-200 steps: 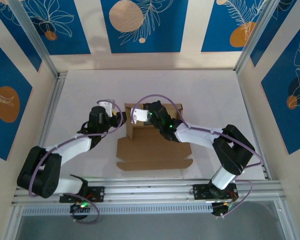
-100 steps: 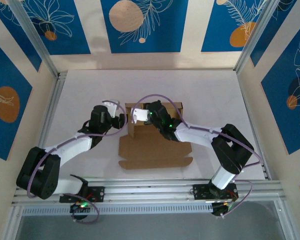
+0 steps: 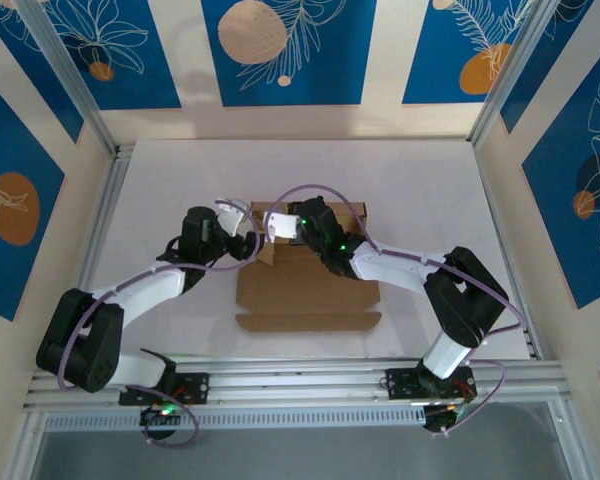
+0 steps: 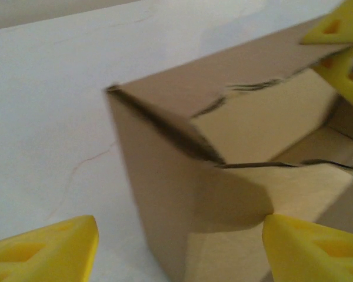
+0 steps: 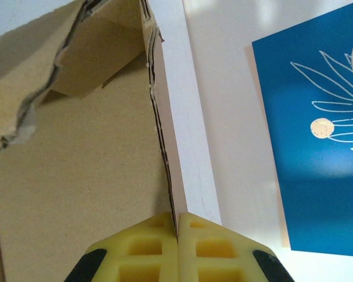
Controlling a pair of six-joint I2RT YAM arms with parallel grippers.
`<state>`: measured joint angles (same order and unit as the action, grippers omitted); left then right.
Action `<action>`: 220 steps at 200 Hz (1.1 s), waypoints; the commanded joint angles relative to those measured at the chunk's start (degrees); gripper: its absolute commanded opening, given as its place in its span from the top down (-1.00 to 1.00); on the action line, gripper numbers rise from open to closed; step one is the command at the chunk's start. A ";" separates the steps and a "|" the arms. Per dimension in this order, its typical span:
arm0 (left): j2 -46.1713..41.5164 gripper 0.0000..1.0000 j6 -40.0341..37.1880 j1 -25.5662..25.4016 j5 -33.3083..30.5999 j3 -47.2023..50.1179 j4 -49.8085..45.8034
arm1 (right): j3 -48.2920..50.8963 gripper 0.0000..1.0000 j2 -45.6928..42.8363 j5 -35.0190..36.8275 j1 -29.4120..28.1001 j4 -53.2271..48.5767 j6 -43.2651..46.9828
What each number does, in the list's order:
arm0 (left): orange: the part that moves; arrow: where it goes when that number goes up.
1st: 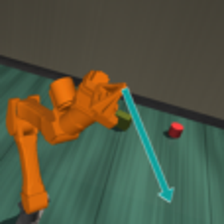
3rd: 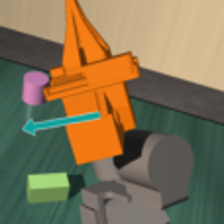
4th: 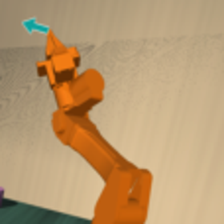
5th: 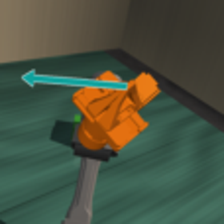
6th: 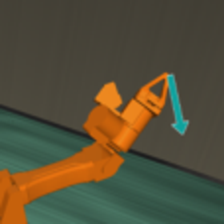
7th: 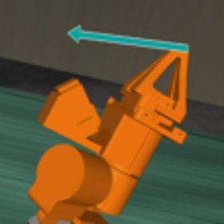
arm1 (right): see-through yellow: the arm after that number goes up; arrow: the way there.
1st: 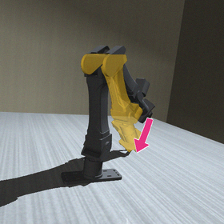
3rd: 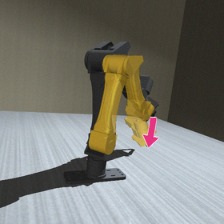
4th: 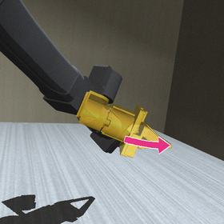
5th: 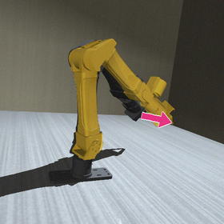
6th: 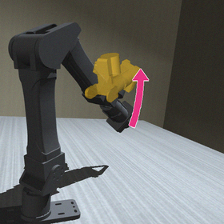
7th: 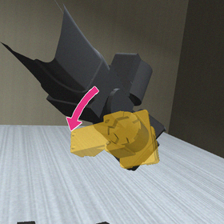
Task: Fold the paper box
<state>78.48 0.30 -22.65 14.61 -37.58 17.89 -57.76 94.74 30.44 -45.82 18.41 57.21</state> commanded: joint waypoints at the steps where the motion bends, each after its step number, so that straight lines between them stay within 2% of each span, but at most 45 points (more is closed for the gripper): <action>1: 1.12 -0.48 -1.62 1.33 9.73 -2.39 -0.59 | -2.10 1.00 -1.44 -3.62 0.07 2.94 -0.78; 34: 4.31 -0.48 -3.05 1.69 10.26 -4.14 -1.67 | -1.88 1.00 -1.57 -3.74 -0.15 3.01 -1.09; 91: 8.94 -0.48 -6.39 2.31 0.77 -6.54 1.57 | -0.60 1.00 -4.06 -6.20 -1.56 -1.16 -3.68; 120: 10.22 -0.49 -5.95 2.26 -1.36 -6.10 5.88 | -0.02 1.00 -3.81 -5.45 -2.31 -2.69 -4.82; 151: 10.42 -0.47 -2.63 2.28 -1.09 -2.62 13.03 | 0.80 1.00 -1.47 -2.40 -2.04 -0.56 -5.31; 194: 10.72 -0.49 -0.95 2.18 4.20 4.62 25.95 | 0.30 1.00 0.40 -1.12 -0.37 3.08 -3.23; 220: 10.15 -0.51 -2.58 2.18 6.70 4.19 24.05 | 0.11 1.00 -1.30 -2.79 1.24 3.03 -2.59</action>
<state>88.38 -1.61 -20.95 17.56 -33.30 37.74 -57.78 94.56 29.10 -46.26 18.81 55.35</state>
